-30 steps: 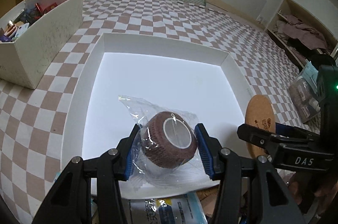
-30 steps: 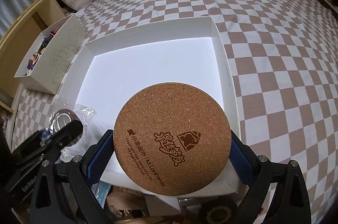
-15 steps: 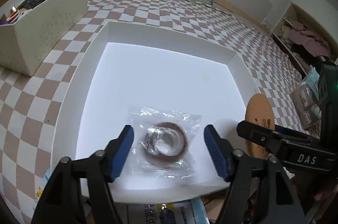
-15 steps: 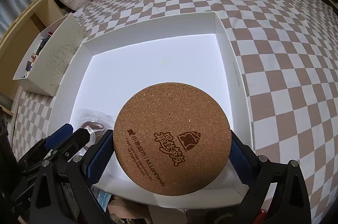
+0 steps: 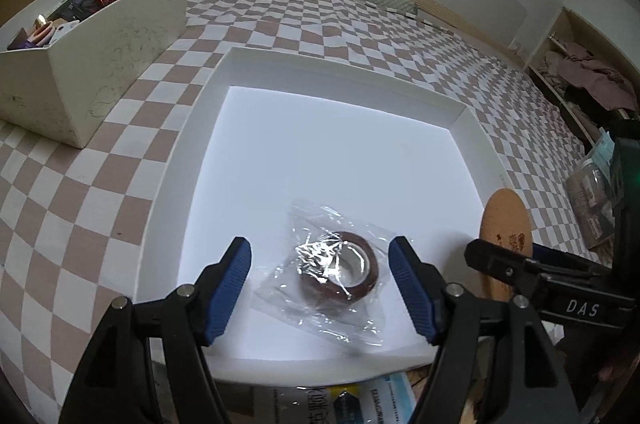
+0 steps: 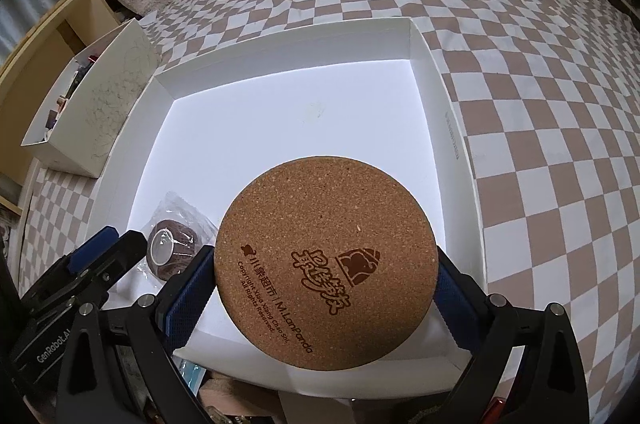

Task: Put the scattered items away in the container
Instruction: 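Lower the cork coaster into the tray and open the right gripper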

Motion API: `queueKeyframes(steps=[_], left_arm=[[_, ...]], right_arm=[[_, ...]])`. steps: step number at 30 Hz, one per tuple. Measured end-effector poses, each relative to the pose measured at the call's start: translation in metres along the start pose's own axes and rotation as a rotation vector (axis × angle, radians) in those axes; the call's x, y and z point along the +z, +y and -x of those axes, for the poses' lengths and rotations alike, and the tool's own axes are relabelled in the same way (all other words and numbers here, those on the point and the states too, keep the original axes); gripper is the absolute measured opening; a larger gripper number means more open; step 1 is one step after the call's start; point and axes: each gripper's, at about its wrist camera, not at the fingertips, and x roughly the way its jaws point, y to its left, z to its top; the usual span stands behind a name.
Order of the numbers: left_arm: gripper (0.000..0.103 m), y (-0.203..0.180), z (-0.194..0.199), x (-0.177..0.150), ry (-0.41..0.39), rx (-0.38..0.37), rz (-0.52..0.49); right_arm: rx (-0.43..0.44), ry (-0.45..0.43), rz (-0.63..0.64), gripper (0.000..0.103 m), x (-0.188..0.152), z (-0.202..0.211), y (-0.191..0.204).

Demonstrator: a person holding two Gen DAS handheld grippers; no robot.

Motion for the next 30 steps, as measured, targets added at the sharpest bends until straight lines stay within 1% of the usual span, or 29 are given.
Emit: queueKeyframes(steps=[1,3,17,23,30], left_arm=[[0.071,0.0,0.0,0.0,0.0,0.002,-0.001],[0.071,-0.001,0.002,-0.001,-0.001,0.004,-0.007],[0.071,-0.005,0.005,-0.003,-0.004,0.013,-0.025],[0.071,-0.004,0.011,-0.004,-0.013,0.019,-0.019],[0.071,-0.009,0.021,-0.002,-0.023,0.032,-0.039]], right_arm=[[0.0,-0.002,-0.001,0.099,0.0,0.0,0.0],[0.015,-0.026,-0.017,0.103,0.0,0.003,-0.001],[-0.003,-0.032,0.006,0.103,-0.005,0.012,0.003],[-0.017,-0.04,0.007,0.103,-0.006,0.019,0.0],[-0.033,-0.051,0.016,0.103,-0.006,0.028,0.0]])
